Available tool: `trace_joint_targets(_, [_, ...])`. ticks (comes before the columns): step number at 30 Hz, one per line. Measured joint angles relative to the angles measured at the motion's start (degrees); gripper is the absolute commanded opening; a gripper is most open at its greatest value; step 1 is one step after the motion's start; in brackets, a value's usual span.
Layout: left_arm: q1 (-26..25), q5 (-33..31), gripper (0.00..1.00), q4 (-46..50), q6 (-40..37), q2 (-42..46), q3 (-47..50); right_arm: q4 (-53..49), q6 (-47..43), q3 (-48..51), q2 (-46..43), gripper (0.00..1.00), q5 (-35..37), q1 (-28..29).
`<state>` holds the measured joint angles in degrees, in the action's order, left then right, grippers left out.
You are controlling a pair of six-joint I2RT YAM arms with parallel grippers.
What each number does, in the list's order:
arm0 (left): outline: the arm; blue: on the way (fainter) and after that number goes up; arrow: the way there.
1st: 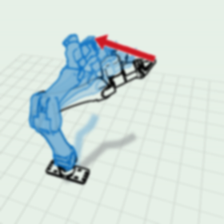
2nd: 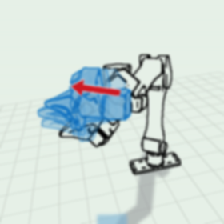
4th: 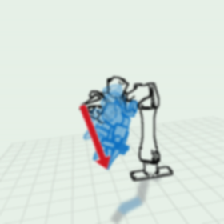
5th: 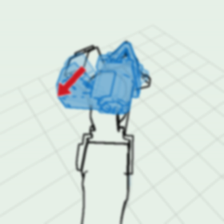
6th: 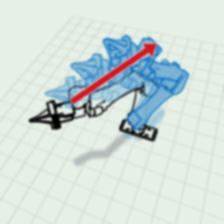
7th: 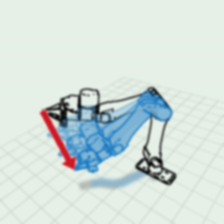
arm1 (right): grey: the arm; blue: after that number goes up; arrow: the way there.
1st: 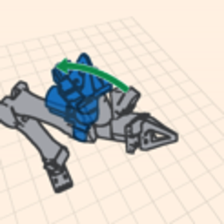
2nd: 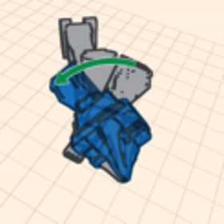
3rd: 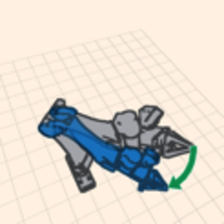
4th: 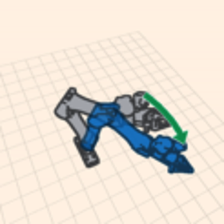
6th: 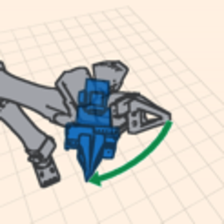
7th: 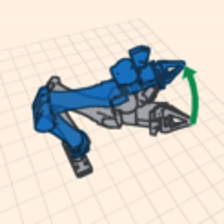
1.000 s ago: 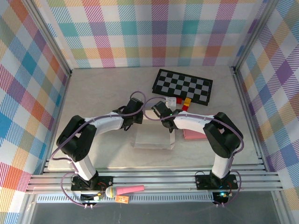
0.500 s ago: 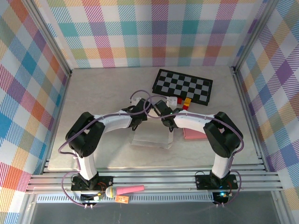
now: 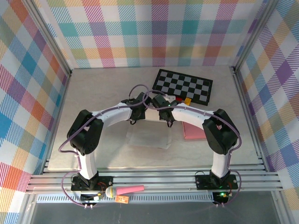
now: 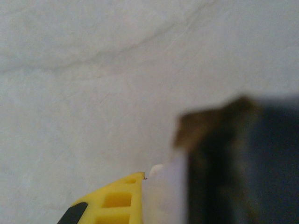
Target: Fold the paper box
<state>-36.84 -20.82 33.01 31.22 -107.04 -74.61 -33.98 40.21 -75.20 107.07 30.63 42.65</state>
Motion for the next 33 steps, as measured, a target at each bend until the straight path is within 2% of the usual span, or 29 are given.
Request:
trace_joint_targets(6, [1.9, 5.3, 0.01, 14.8, -1.8, -1.7, -6.7, -11.4, 1.2, -7.8, 3.6, 0.0, -8.4, -0.2])
trace_joint_targets(10, [2.9, 8.5, 0.05, 19.7, -2.8, -2.1, -7.1, -14.2, 1.1, -9.1, 5.0, 0.0, -13.7, -0.2])
trace_joint_targets(15, [2.9, 10.2, 0.1, 19.3, -2.7, -2.1, -5.2, -15.7, 1.0, -8.8, 5.2, 0.0, -16.6, -0.2])
trace_joint_targets(19, [2.9, 9.7, 0.18, 17.8, -2.8, -2.1, -4.4, -16.1, 0.9, -8.8, 5.3, 0.0, -16.9, -0.3])
trace_joint_targets(26, [2.9, 8.1, 0.21, 13.6, -3.2, -2.1, -3.5, -15.6, 0.9, -8.0, 5.0, 0.0, -17.5, -0.2])
trace_joint_targets(30, [2.9, 7.7, 0.21, 12.8, -3.8, -2.1, -3.4, -15.6, 0.9, -7.6, 4.9, 0.0, -17.5, -0.2])
trace_joint_targets(33, [2.9, 7.2, 0.09, 12.6, -3.9, -2.1, -3.4, -15.5, 1.0, -7.4, 4.8, 0.0, -17.5, -0.2])
